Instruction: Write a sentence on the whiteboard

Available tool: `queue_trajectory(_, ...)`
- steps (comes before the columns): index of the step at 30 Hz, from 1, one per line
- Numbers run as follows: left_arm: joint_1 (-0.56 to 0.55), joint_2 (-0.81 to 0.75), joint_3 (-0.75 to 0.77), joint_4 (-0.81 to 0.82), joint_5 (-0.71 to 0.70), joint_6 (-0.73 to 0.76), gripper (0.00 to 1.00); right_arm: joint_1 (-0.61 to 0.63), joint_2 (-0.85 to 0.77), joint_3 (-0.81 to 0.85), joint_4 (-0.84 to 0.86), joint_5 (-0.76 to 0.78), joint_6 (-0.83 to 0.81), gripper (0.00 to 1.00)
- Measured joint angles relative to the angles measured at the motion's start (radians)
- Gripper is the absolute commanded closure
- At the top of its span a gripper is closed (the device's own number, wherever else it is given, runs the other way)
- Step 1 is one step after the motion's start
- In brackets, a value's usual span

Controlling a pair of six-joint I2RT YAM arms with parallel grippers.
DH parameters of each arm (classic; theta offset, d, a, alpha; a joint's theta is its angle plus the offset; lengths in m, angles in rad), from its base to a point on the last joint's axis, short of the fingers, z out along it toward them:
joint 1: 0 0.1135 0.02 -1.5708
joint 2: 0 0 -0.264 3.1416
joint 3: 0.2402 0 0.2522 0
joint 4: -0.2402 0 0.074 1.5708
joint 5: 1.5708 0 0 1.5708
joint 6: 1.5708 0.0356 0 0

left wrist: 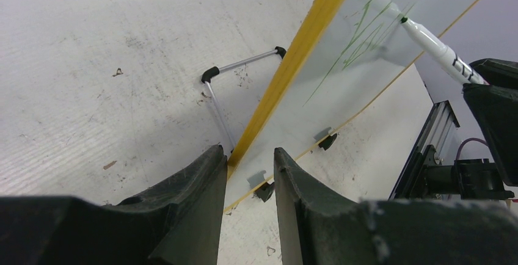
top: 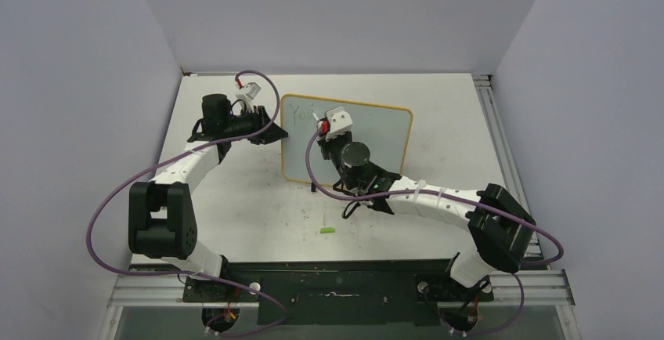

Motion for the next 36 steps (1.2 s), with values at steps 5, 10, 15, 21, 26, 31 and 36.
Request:
queue_trajectory(5,0.000,0.000,0.000,0.000,-0.003,0.000,0.68,0.002,-0.001,-0.011,-0.001,0.000,0.004,0.95)
queue_trajectory(10,-0.001,0.000,0.000,0.000,-0.004,0.000,0.68,0.008,-0.002,-0.022,-0.003,0.000,0.007,0.95)
queue_trajectory(15,-0.001,0.000,0.000,0.000,-0.006,0.000,0.68,0.010,-0.003,-0.038,-0.005,0.000,0.015,0.95)
queue_trajectory(21,-0.001,0.000,0.000,-0.001,-0.007,0.000,0.68,0.015,-0.016,-0.057,-0.016,0.003,0.023,0.95)
queue_trajectory(26,-0.001,0.000,0.000,-0.001,-0.008,0.000,0.68,0.015,-0.031,-0.071,-0.019,0.013,0.023,0.95)
queue_trajectory(31,-0.001,0.000,0.000,-0.001,-0.008,0.000,0.68,0.015,-0.040,-0.073,-0.021,0.027,0.022,0.95)
queue_trajectory(36,-0.001,0.000,0.000,-0.001,-0.008,0.000,0.68,0.016,-0.040,-0.073,-0.022,0.025,0.019,0.95)
